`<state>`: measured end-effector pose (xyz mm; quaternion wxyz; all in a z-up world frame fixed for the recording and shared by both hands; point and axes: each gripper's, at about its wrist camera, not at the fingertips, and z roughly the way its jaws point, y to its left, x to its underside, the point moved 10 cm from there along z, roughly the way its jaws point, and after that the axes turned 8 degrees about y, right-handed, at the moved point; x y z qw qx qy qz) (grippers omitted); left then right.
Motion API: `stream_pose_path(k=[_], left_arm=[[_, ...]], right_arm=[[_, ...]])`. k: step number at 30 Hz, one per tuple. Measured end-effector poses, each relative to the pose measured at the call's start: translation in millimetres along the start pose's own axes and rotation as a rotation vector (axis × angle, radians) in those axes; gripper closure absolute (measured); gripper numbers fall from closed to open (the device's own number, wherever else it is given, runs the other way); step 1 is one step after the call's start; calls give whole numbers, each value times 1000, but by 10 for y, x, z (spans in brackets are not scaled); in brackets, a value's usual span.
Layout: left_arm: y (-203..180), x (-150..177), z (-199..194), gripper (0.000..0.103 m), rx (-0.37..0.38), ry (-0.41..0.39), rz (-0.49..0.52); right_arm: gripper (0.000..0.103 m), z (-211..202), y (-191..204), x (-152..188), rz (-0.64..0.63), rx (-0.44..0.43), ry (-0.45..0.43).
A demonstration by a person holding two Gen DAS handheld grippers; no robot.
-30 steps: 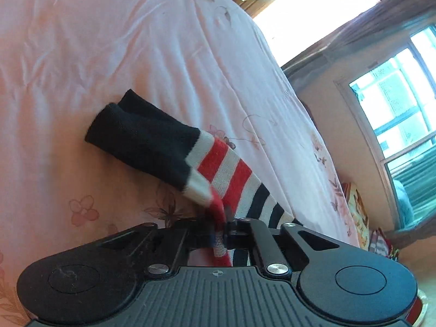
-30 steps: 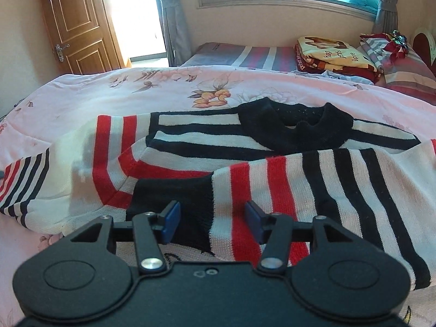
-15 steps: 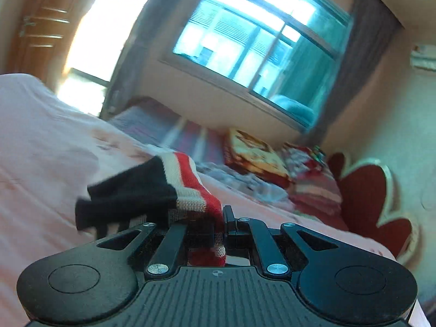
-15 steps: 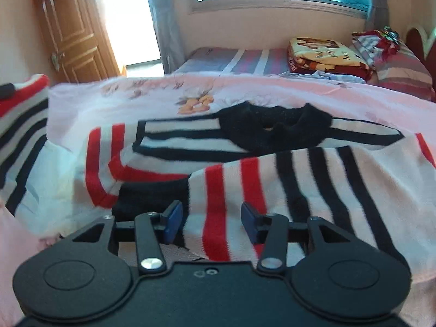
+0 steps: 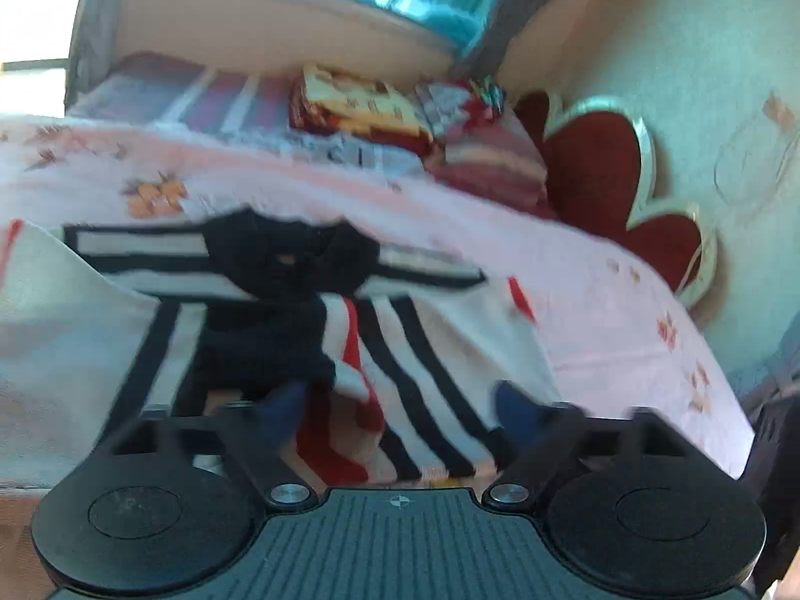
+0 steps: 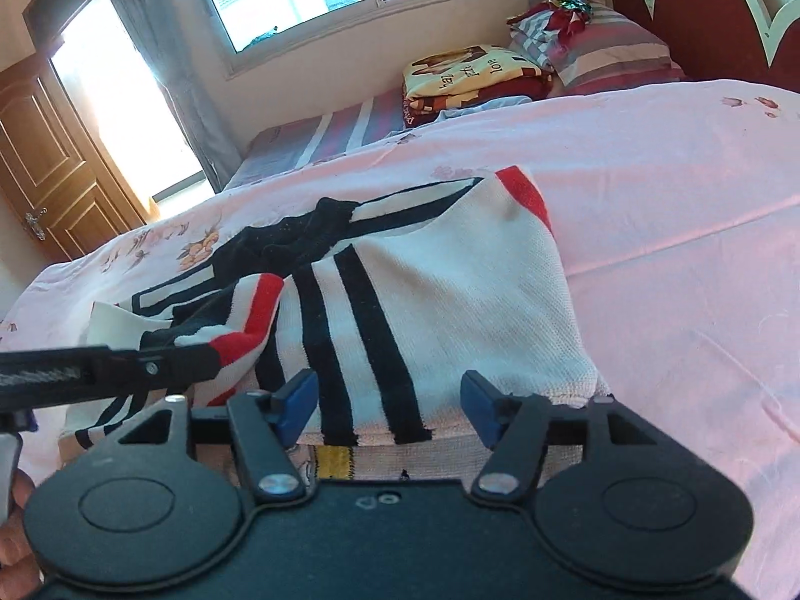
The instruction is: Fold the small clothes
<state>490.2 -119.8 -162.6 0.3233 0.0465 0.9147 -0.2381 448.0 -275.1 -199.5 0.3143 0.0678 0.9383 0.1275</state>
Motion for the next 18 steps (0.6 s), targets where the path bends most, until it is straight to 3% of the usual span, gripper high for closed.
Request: stream_pose_path(k=[1, 2, 5, 9, 12, 14, 15, 16, 17, 18], left_arm=[[25, -42, -182, 0, -1, -72, -5], [14, -111, -264, 0, -4, -89, 9], [197, -250, -339, 0, -51, -75, -19], [831, -212, -426, 0, -251, -86, -66], [1324, -66, -447, 0, -380, -71, -109], [1576, 58, -373, 0, -429, -30, -114], [1667, 112, -338, 0, -444, -11, -121], [1755, 175, -274, 0, -447, 13, -135], [1825, 226, -222, 0, -447, 32, -153], [1878, 270, -178, 0, -445, 48, -172]], right_arm=[[41, -3, 21, -1, 2, -17, -1], [41, -15, 71, 14, 2, -38, -1], [40, 14, 271, 38, -24, -83, 9], [37, 124, 694, 83, -117, -130, 33], [36, 303, 976, 114, -198, -105, 47], [44, 436, 1078, 74, -233, -64, 33], [58, 487, 1088, 19, -234, -38, 22], [67, 514, 1080, -43, -218, -30, 10], [68, 547, 1045, -116, -186, -32, 6], [79, 561, 1004, -162, -156, -39, 13]])
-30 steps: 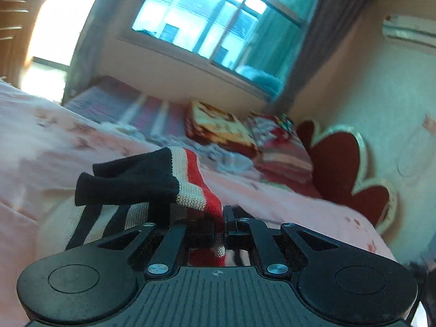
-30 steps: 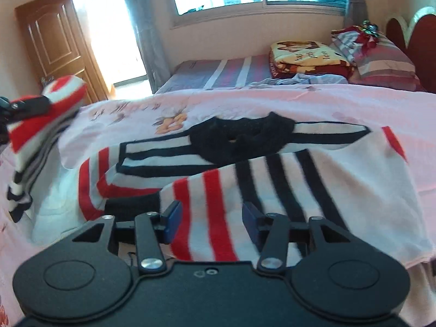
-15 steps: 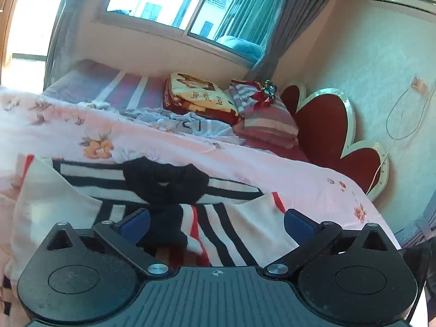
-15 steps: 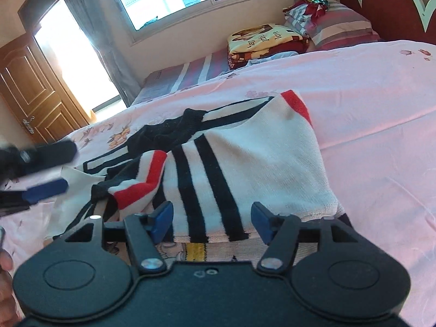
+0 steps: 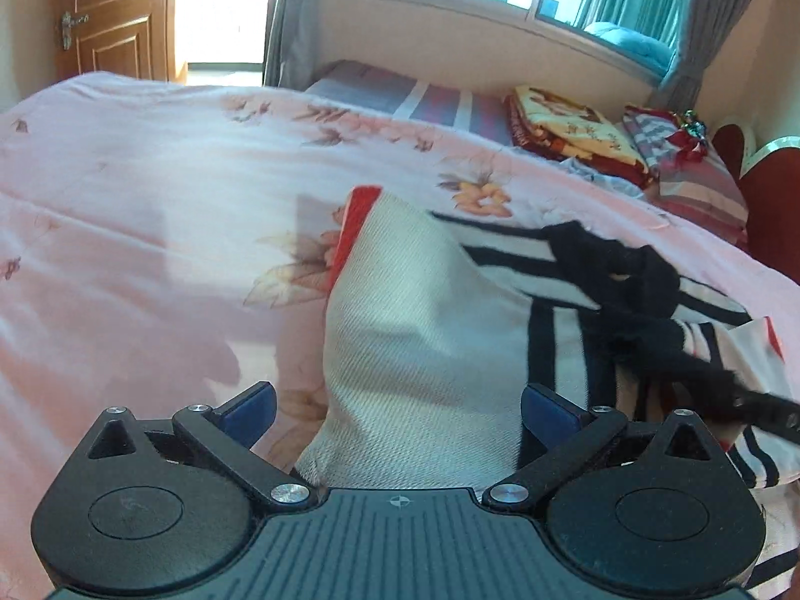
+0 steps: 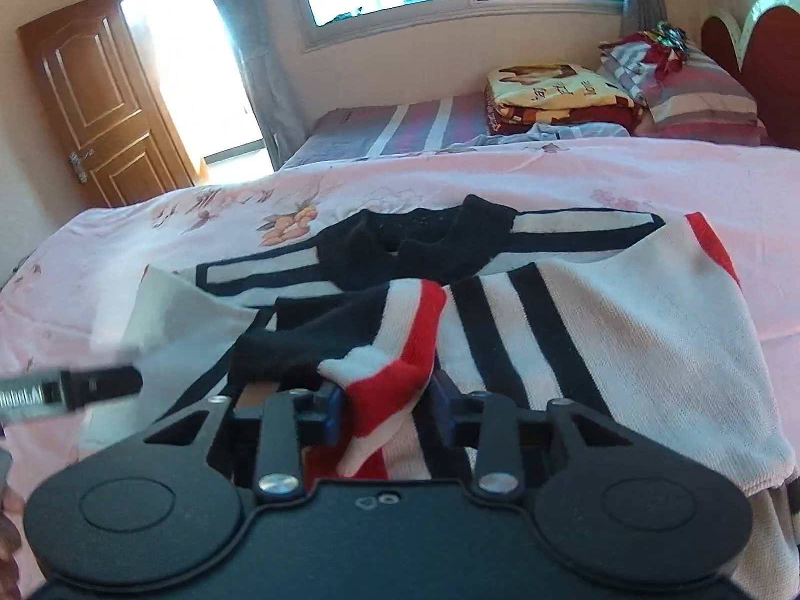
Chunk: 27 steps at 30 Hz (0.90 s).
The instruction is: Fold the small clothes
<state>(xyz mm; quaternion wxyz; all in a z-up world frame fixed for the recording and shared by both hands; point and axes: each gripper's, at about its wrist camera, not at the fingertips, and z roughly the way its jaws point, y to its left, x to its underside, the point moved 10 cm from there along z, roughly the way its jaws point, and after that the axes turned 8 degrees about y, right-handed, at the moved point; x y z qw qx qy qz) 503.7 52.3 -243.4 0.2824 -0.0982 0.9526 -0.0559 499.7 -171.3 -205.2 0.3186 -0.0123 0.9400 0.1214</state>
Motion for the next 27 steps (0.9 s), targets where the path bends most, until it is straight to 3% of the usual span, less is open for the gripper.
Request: stream_pose_path(k=[1, 3, 5, 8, 10, 11, 12, 13, 14, 17, 18, 19, 20, 22, 25, 27], left_arm=[[22, 32, 58, 0, 8, 17, -14], [18, 77, 133, 0, 32, 32, -34], [-38, 117, 203, 0, 49, 45, -18], [-108, 145, 257, 0, 40, 41, 8], [-141, 112, 243, 0, 60, 47, 10], [-158, 67, 232, 0, 72, 44, 9], [-173, 7, 228, 0, 70, 39, 12], [-174, -53, 233, 0, 64, 35, 15], [-172, -111, 254, 0, 61, 33, 11], [-114, -279, 355, 1, 61, 35, -41], [-91, -334, 411, 5, 59, 33, -54], [-73, -382, 455, 35, 61, 28, -64], [-64, -420, 508, 51, 71, 36, -75], [-51, -506, 556, 60, 80, 18, -112], [-22, -641, 562, 75, 32, -46, -118], [90, -700, 644, 75, 28, -38, -176]], right_arm=[[96, -26, -69, -29, 41, -25, -2], [96, -206, -247, -52, 106, -42, -45], [96, -413, -527, -13, 160, 2, -97], [95, -326, -875, 233, 214, 39, -1], [84, -286, -958, 338, 225, 23, 37], [78, -338, -1006, 321, 236, 35, 10], [62, -392, -1047, 280, 251, 36, -23], [59, -424, -1073, 234, 260, 31, -48], [61, -421, -1092, 202, 264, 32, -52], [82, -383, -1186, 140, 283, 53, -55], [91, -385, -1208, 134, 271, 69, -57], [92, -391, -1206, 136, 254, 78, -56], [93, -406, -1201, 127, 239, 76, -57], [94, -459, -1148, 82, 200, 72, -76], [94, -554, -1023, -82, 123, 80, -136], [94, -553, -982, -175, 85, 91, -151]])
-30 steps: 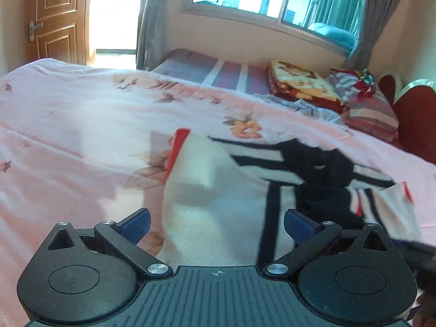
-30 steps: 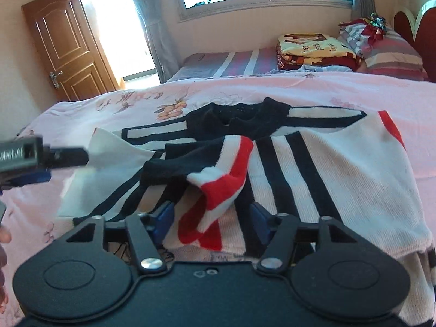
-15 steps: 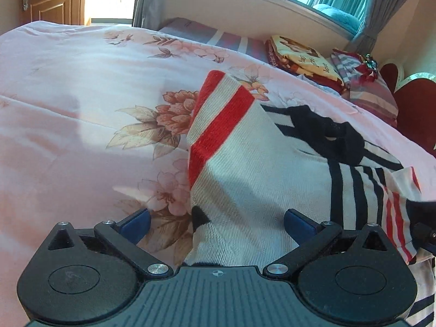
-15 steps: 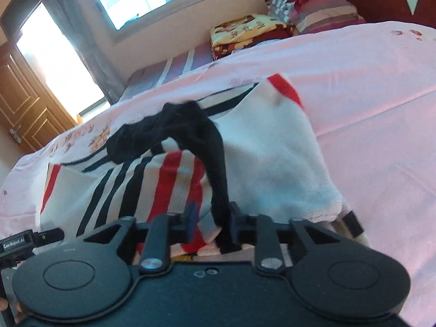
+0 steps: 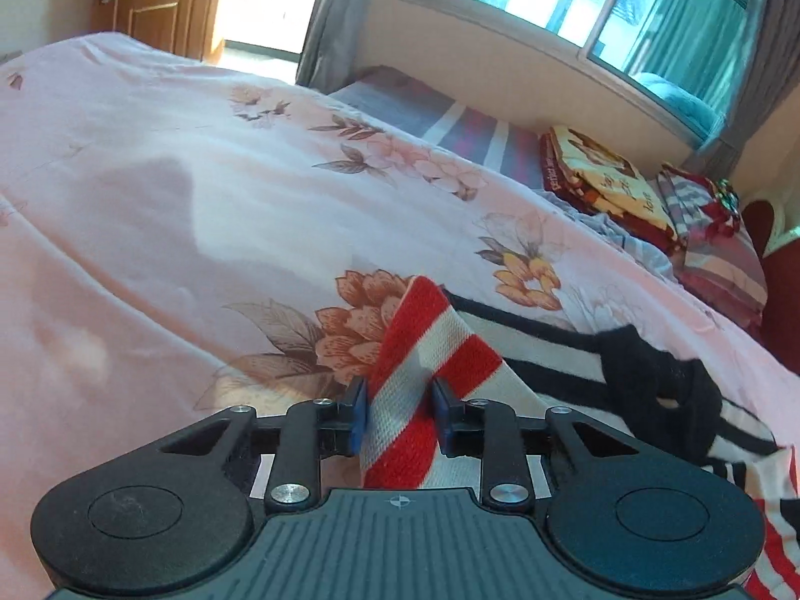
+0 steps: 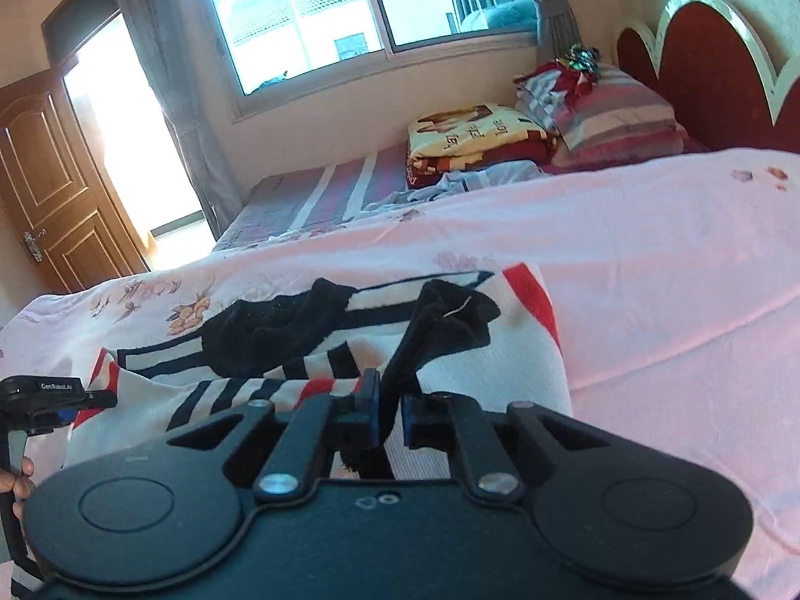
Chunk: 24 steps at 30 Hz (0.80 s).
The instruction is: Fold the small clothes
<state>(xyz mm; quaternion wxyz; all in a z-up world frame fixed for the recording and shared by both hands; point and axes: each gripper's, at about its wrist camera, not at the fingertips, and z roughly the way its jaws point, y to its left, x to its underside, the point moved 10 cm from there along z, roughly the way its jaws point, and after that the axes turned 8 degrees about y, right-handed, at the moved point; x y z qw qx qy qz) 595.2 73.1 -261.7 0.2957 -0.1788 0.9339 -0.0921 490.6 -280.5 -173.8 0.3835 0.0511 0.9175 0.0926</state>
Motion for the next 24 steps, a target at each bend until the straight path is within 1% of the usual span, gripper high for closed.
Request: stream_pose_path(k=[2, 3, 5, 6, 7, 8, 10, 11, 12, 14, 16, 18, 19, 20, 21, 22, 23, 24], left_arm=[[66, -35, 54, 75, -32, -12, 3], [40, -30, 59, 75, -45, -19, 33], [-1, -27, 38, 75, -74, -37, 88], [9, -28, 22, 75, -78, -38, 86], [40, -32, -29, 75, -81, -40, 73], [48, -23, -101, 75, -87, -49, 73], [8, 26, -286, 75, -91, -68, 119], [-45, 84, -399, 75, -74, -73, 153], [-97, 154, -502, 75, -56, -77, 181], [-217, 318, -654, 75, -31, -73, 228], [-379, 550, -707, 75, 3, -30, 279], [-460, 763, -665, 60, 0, 10, 325], [-453, 849, -643, 49, -13, 9, 337], [-436, 901, -641, 49, -22, -12, 355], [-423, 924, -627, 49, -27, -29, 390], [-410, 936, -643, 49, -18, -38, 402], [-388, 922, -659, 49, -10, -30, 388], [-376, 907, -674, 49, -7, -18, 375]], right_arm=[[94, 62, -23, -21, 0, 6, 4], [94, 122, -88, 24, 4, 35, 21], [94, 322, -258, 225, 12, 104, 110], [95, 369, -332, 321, 35, 99, 136], [93, 336, -351, 342, 46, 90, 117], [90, 288, -355, 341, 38, 105, 109], [78, 145, -373, 290, 26, 137, 72], [78, 58, -389, 253, 25, 154, 47], [78, -15, -375, 220, 21, 147, 29], [78, -122, -287, 142, 6, 106, 3], [78, -121, -102, 101, -29, 47, 9], [78, -10, 129, 159, -84, 21, 50], [80, 69, 226, 225, -111, 13, 83], [80, 151, 289, 300, -141, 17, 116], [79, 222, 290, 362, -168, 43, 140], [79, 307, 215, 443, -202, 103, 165], [79, 360, 116, 510, -225, 135, 169], [80, 339, 55, 521, -218, 94, 145]])
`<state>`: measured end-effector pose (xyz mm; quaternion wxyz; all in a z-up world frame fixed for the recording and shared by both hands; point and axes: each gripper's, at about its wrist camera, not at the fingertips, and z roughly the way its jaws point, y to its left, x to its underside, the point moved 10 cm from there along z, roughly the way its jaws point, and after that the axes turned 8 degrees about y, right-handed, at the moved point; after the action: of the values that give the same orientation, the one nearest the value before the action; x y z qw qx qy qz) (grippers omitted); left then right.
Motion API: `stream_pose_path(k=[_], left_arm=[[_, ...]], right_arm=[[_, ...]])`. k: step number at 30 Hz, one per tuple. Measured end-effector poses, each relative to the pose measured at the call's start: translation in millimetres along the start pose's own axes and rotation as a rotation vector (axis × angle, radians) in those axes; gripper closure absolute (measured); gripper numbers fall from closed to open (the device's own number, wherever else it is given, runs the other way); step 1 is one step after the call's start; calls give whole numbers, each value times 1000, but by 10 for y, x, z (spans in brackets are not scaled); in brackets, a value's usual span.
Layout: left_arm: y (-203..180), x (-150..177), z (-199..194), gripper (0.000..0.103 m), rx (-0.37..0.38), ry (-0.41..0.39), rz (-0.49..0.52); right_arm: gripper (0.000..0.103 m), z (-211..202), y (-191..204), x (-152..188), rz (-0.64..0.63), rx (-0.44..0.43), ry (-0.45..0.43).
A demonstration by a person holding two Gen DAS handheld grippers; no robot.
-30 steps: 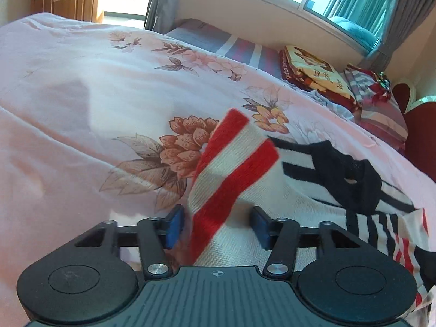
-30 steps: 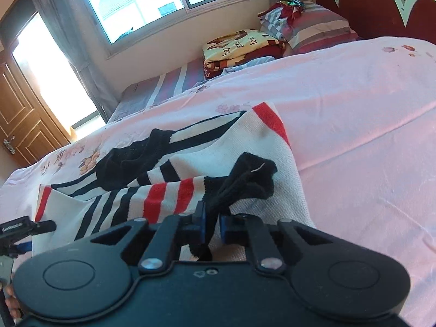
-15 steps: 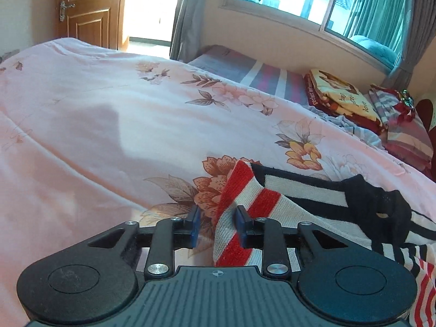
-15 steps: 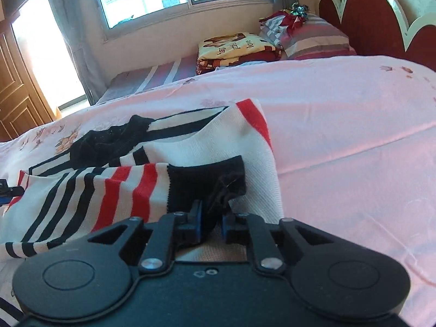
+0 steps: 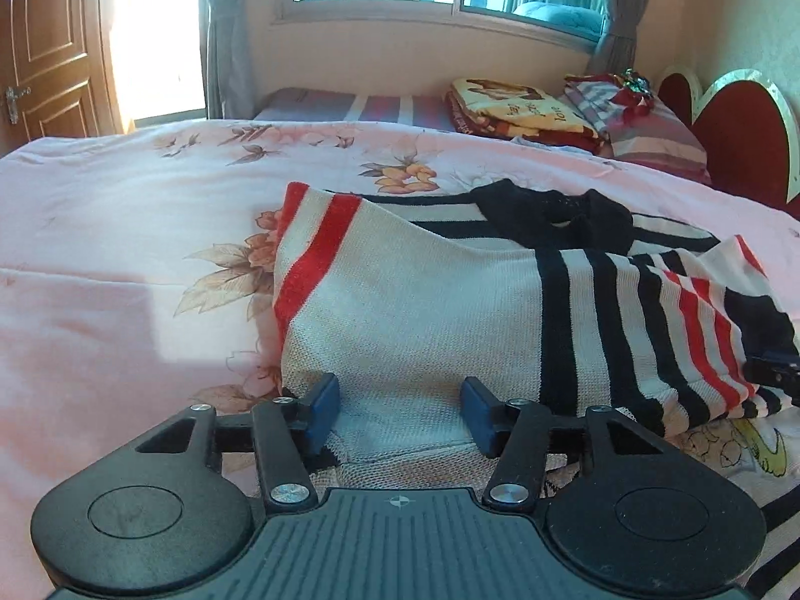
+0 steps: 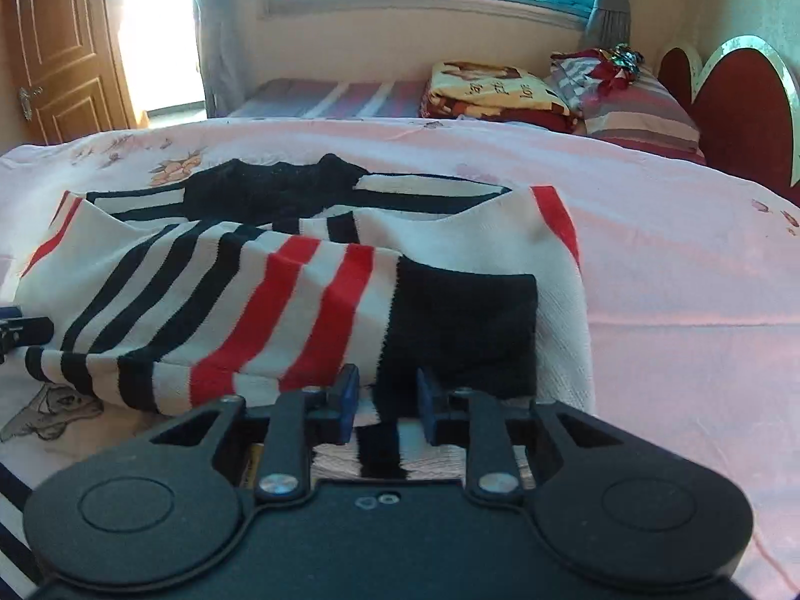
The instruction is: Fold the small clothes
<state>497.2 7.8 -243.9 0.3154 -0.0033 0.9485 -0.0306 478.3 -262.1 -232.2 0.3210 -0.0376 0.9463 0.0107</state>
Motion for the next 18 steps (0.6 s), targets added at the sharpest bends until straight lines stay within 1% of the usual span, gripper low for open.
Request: stream_pose_path(k=[1, 2, 3, 4, 5, 6, 7, 9, 11, 13, 14, 15, 16, 17, 18], left_arm=[[21, -12, -26, 49, -6, 12, -11], [38, -4, -86, 49, -28, 21, -26], [52, 5, -177, 49, -51, 21, -40], [11, 33, -273, 48, -36, 9, -42], [-30, 76, -354, 40, -24, -1, -32], [-85, 139, -440, 32, -26, -9, -14], [-166, 206, -511, 21, -19, -14, 6], [-358, 386, -603, 20, 9, -5, 32], [-528, 582, -567, 20, 28, 46, 47], [-591, 790, -500, 20, 10, 85, 59], [-588, 895, -488, 20, -21, 81, 85], [-565, 968, -513, 19, -39, 57, 118], [-513, 1015, -550, 11, -52, 49, 129], [-406, 1058, -582, 5, -69, 61, 106], [-275, 1109, -615, 5, -76, 75, 69]], right_arm=[[82, -27, -61, 19, 20, -11, 7], [84, -67, -110, 28, 30, -1, 18], [82, -122, -148, 42, 34, 19, 31], [77, -202, -169, 54, 42, 34, 31], [77, -300, -155, 61, 42, 14, 11], [76, -423, -103, 95, 36, -26, -11], [74, -507, -29, 141, 23, -49, -15], [74, -616, 205, 278, -30, -102, -7], [75, -645, 486, 435, -74, -161, 17], [75, -635, 738, 589, -123, -197, 39], [75, -620, 813, 654, -149, -195, 47], [75, -612, 861, 722, -177, -190, 54], [75, -595, 865, 777, -204, -172, 60], [75, -580, 829, 845, -252, -127, 65], [75, -606, 762, 886, -279, -103, 50]])
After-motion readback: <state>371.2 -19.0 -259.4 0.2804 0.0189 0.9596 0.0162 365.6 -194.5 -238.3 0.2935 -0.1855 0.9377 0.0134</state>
